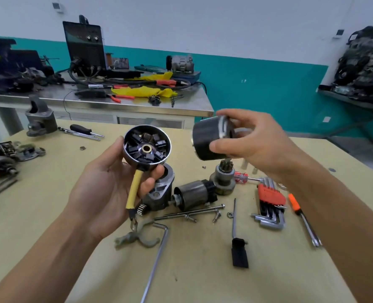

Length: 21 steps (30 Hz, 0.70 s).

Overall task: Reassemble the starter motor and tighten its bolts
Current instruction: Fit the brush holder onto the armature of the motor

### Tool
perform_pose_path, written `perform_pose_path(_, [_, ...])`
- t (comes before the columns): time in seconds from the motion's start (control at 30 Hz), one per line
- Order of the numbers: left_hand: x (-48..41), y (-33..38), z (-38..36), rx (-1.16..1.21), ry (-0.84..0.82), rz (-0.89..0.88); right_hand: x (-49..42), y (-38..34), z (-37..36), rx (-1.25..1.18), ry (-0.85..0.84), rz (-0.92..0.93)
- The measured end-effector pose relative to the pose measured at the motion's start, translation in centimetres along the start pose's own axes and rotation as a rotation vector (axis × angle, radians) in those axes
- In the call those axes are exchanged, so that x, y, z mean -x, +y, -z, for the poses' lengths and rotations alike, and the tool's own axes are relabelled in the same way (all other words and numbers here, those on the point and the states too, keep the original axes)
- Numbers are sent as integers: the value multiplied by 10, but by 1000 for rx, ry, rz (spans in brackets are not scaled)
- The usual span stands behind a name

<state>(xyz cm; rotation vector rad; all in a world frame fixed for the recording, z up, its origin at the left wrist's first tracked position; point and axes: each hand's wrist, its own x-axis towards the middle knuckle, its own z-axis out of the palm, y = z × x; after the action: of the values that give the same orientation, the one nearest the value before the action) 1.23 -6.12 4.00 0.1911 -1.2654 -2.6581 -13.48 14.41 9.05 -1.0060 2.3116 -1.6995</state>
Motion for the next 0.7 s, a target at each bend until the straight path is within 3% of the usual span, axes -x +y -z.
perform_pose_path(0.1, [1, -9, -5, -174, -14, 43, 34, 22, 23, -454, -96, -135])
perform_pose_path(0.27, [4, -51, -15, -663, 7, 125, 71, 65, 20, -1025, 53, -436])
perform_pose_path(0.4, [5, -77, -12, -1011, -115, 121, 79, 74, 10, -1085, 118, -489])
perform_pose_path(0.7, [0, -85, -10, -1354, -76, -102, 87, 73, -2, -1173, -47, -492])
